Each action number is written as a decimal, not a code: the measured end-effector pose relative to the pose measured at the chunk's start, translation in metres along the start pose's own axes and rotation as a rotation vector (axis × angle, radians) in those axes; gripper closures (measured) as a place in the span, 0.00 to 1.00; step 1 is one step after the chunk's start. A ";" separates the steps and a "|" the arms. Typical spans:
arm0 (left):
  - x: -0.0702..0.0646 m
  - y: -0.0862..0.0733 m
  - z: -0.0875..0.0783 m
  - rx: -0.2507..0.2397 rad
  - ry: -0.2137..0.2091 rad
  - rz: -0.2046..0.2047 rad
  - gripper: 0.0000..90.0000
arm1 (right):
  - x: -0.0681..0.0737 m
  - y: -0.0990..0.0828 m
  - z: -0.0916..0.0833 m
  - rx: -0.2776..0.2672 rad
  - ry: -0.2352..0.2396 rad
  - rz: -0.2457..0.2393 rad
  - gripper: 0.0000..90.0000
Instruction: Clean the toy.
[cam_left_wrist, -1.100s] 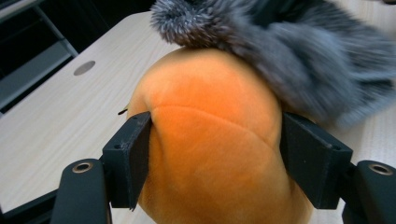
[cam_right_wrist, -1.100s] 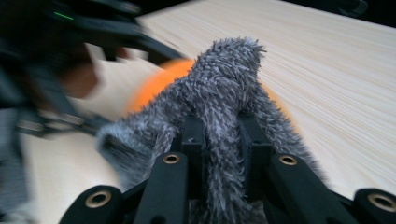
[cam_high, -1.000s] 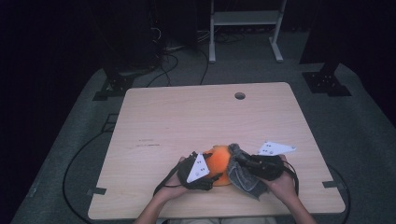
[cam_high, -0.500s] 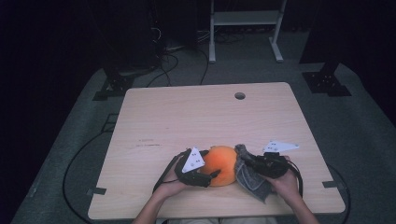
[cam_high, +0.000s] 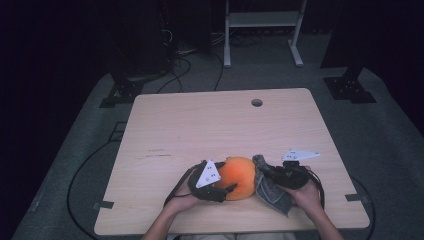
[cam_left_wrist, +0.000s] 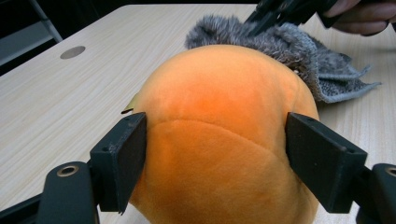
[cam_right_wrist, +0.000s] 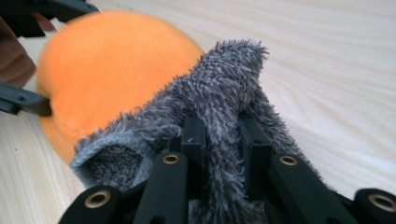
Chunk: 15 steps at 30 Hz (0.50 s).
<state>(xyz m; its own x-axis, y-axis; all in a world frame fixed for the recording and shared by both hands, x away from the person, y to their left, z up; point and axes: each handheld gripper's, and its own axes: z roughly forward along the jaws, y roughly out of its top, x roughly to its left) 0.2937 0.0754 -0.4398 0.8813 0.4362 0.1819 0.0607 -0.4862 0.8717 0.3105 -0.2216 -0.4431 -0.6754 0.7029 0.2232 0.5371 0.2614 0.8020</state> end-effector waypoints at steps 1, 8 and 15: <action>0.000 0.000 0.000 0.000 -0.002 0.002 0.25 | 0.004 0.002 -0.003 -0.019 -0.001 -0.015 0.83; 0.005 0.003 -0.004 -0.013 -0.020 -0.023 0.18 | 0.019 0.009 -0.001 -0.050 0.046 -0.092 0.83; 0.019 0.002 -0.005 0.041 -0.009 -0.156 0.05 | 0.014 0.001 -0.005 -0.029 0.041 -0.095 0.82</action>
<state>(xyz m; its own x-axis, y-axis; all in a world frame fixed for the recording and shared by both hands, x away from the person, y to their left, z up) 0.3079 0.0862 -0.4324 0.8640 0.5017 0.0415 0.2158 -0.4436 0.8698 0.2994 -0.2153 -0.4362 -0.7431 0.6479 0.1676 0.4554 0.3061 0.8360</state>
